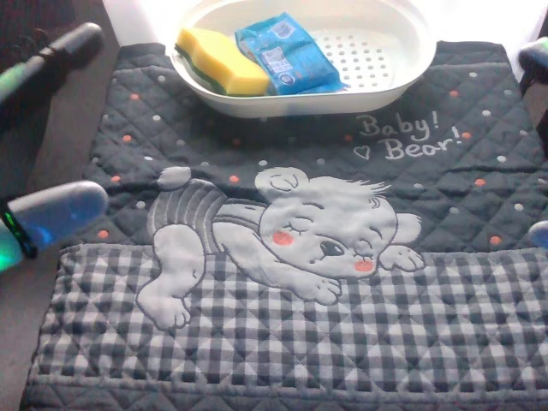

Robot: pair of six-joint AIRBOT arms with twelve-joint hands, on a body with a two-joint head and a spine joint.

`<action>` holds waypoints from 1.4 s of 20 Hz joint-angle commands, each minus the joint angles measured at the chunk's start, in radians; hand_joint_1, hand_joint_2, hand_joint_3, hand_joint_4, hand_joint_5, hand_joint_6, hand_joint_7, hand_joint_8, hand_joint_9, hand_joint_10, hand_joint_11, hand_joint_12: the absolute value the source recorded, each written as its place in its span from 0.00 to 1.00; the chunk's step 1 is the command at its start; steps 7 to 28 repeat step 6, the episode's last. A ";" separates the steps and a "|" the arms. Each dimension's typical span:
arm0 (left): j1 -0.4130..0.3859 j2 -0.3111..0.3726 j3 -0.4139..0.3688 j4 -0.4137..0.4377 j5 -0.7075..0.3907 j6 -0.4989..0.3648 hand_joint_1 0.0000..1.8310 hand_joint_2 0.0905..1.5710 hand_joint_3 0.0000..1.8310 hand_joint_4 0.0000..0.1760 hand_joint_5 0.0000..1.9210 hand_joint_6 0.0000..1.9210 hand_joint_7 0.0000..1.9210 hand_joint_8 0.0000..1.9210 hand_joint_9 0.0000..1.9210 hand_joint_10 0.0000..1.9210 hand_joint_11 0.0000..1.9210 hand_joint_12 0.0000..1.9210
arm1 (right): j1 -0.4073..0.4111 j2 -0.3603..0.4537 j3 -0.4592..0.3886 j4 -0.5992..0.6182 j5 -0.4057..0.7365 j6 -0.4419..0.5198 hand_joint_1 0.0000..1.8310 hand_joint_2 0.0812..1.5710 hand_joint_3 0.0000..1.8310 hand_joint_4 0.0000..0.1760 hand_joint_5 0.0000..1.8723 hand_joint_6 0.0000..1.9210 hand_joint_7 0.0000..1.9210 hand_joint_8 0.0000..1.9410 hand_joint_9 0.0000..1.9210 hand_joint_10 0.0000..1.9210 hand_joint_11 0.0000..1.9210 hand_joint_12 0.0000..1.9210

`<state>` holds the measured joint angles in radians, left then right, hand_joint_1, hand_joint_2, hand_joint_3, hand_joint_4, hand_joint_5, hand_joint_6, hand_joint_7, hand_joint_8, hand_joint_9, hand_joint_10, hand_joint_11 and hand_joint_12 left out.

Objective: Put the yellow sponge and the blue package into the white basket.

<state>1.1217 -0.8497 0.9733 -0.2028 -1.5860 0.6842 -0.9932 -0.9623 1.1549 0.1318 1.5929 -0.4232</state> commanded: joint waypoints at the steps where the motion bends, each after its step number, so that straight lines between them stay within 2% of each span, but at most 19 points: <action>1: -0.004 0.007 -0.002 -0.003 -0.146 -0.002 0.18 0.75 0.00 1.00 0.01 0.00 0.00 0.00 0.00 0.00 0.00 0.00 | -0.026 0.007 -0.008 0.035 0.169 0.003 0.32 0.65 0.00 1.00 0.07 0.01 0.00 0.00 0.00 0.00 0.00 0.00; 2: -0.004 0.005 -0.002 -0.003 -0.146 -0.002 0.17 0.73 0.00 0.96 0.00 0.00 0.00 0.00 0.00 0.00 0.00 0.00 | -0.054 0.009 -0.019 0.058 0.169 0.003 0.24 0.65 0.00 1.00 0.02 0.00 0.00 0.00 0.00 0.00 0.00 0.00; 6: 0.008 0.004 -0.021 -0.005 -0.146 0.010 0.14 0.76 0.01 1.00 0.02 0.00 0.00 0.00 0.00 0.00 0.00 0.00 | -0.089 0.001 -0.035 0.056 0.170 0.019 0.22 0.63 0.00 1.00 0.00 0.00 0.00 0.00 0.00 0.00 0.00 0.00; 28: 0.008 0.004 -0.021 -0.005 -0.146 0.010 0.14 0.76 0.01 1.00 0.02 0.00 0.00 0.00 0.00 0.00 0.00 0.00 | -0.089 0.001 -0.035 0.056 0.170 0.019 0.22 0.63 0.00 1.00 0.00 0.00 0.00 0.00 0.00 0.00 0.00 0.00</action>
